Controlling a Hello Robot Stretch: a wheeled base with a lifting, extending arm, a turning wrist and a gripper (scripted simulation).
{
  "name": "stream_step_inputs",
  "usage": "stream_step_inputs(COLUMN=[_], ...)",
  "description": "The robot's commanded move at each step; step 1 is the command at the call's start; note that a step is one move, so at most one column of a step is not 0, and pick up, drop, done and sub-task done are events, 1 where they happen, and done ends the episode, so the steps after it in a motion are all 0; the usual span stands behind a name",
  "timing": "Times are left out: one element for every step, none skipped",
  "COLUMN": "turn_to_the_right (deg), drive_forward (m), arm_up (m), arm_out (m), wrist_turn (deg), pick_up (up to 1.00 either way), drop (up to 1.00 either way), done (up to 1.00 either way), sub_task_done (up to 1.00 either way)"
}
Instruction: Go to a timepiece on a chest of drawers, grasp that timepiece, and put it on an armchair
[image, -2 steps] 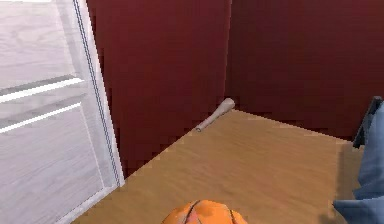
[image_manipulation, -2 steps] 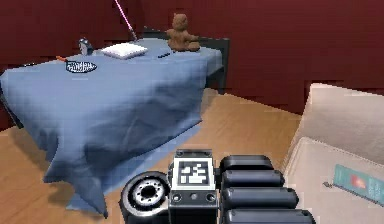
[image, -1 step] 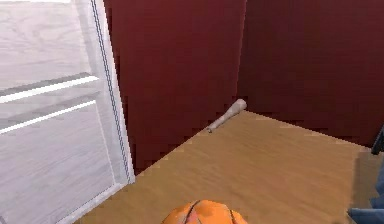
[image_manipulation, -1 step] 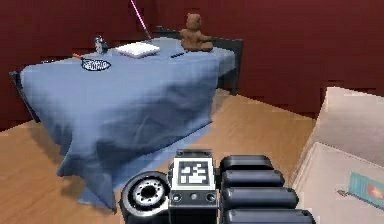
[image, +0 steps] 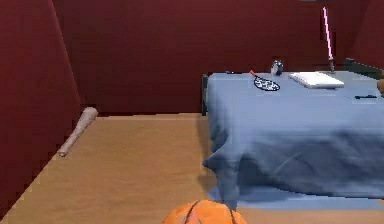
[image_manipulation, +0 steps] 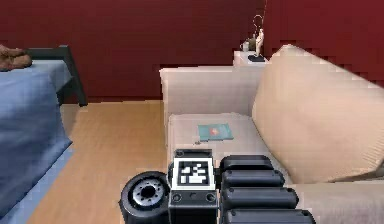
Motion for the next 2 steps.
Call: stream_step_inputs(turn_to_the_right=[45.0, 9.0], drive_forward=[0.0, 0.0], arm_up=[0.0, 0.0], arm_out=[0.0, 0.0], wrist_turn=[0.0, 0.0], pick_up=[0.0, 0.0], drop=[0.0, 0.0], done=[0.0, 0.0], sub_task_done=[0.0, 0.0])
